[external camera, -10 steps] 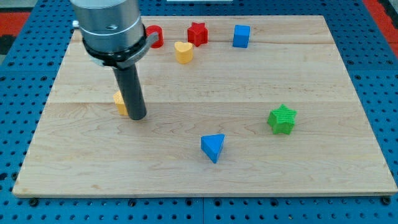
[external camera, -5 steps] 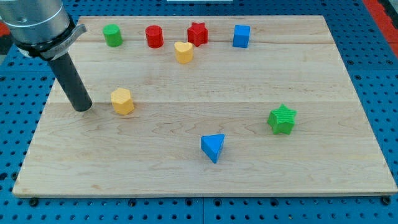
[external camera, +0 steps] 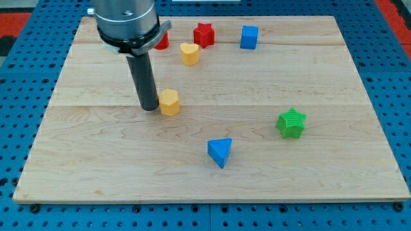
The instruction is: Move the yellow hexagon to the bottom right of the yellow heart
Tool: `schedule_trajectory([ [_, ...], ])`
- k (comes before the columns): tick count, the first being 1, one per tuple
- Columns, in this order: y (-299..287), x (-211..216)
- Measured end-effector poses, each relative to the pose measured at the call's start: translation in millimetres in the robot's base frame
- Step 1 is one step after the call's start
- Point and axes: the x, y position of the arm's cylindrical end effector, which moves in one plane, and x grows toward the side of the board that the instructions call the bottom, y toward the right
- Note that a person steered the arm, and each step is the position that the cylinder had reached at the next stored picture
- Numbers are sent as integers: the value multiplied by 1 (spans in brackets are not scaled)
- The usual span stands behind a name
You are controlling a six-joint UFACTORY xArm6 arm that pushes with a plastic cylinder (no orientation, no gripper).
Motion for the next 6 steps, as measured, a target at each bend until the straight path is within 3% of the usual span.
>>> schedule_trajectory([
  [4,20,0],
  [6,26,38],
])
